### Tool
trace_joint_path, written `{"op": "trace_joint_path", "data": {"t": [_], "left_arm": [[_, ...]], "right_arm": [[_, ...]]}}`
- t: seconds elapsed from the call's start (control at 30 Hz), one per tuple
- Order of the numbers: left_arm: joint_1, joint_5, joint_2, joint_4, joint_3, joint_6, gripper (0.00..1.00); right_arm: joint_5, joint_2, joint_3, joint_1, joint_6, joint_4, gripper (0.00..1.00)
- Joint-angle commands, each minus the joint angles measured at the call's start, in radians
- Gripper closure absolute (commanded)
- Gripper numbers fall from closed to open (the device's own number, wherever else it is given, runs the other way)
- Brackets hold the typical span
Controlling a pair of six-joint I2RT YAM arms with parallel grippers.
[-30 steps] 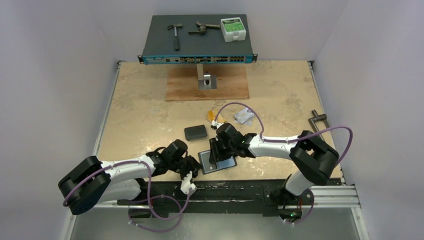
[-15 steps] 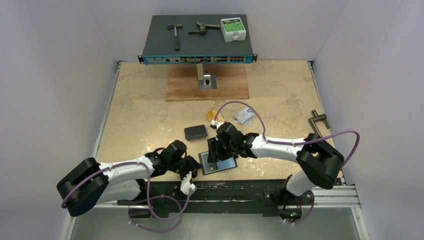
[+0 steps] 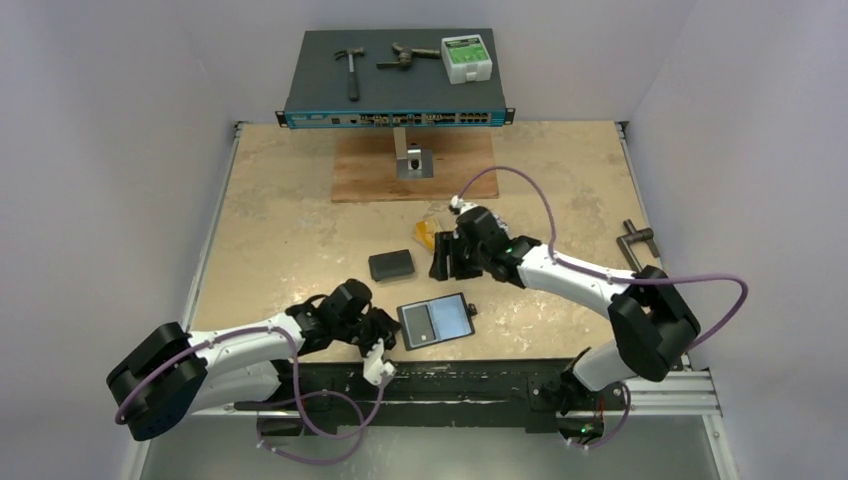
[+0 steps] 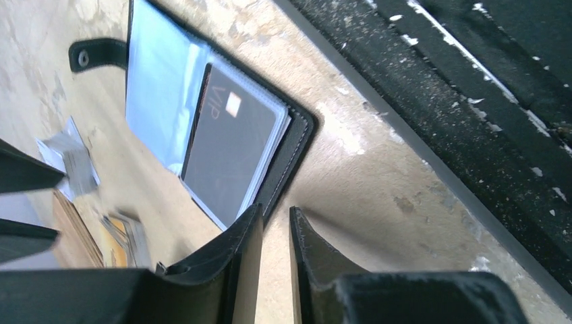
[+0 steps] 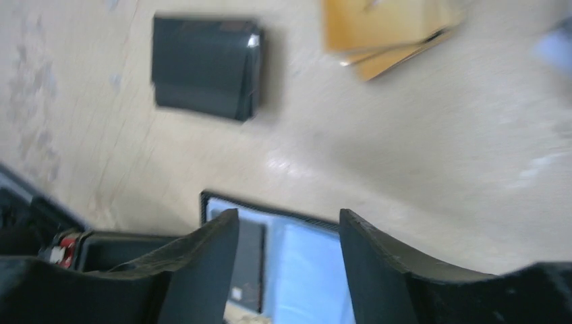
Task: Put the credit cards into the card holder
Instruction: Reset both arms
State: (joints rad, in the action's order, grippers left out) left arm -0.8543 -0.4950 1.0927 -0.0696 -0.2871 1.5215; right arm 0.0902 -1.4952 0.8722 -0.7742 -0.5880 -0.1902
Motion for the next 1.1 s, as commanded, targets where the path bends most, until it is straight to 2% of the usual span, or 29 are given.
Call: {"op": "trace_joint_path", "data": {"t": [0.0, 0.23, 0.4, 0.67, 0.77, 0.9, 1.07], "left_arm": [[-0.005, 0.057, -0.034, -0.075, -0.094, -0.153, 0.78], [0.081, 0.096, -0.035, -0.331, -0.323, -0.385, 0.69], [0.199, 0.105, 0.075, -0.528, -0.6, -0.581, 0.64], [0.244, 0.181, 0.252, -0.745, -0.874, -0.744, 0.6], [0.247, 0.189, 0.289, -0.72, -0.905, -0.773, 0.59], [0.247, 0.186, 0.323, -0.682, -0.91, -0.722, 0.59], [0.248, 0.204, 0.376, -0.639, -0.935, -0.688, 0.6]], "right_arm": [[-0.077, 0.076, 0.07, 0.118, 0.06, -0.042, 0.4], [-0.073, 0.037, 0.09, 0.212, 0.071, 0.024, 0.3], [-0.045, -0.075, 0.147, 0.215, 0.086, 0.123, 0.26], [-0.048, -0.35, 0.425, 0.216, 0.22, 0.092, 0.23], [-0.039, -0.423, 0.492, 0.218, 0.242, 0.081, 0.22], [-0.031, -0.49, 0.548, 0.22, 0.265, 0.057, 0.22], [0.008, -0.518, 0.541, 0.22, 0.281, 0.051, 0.22]]}}
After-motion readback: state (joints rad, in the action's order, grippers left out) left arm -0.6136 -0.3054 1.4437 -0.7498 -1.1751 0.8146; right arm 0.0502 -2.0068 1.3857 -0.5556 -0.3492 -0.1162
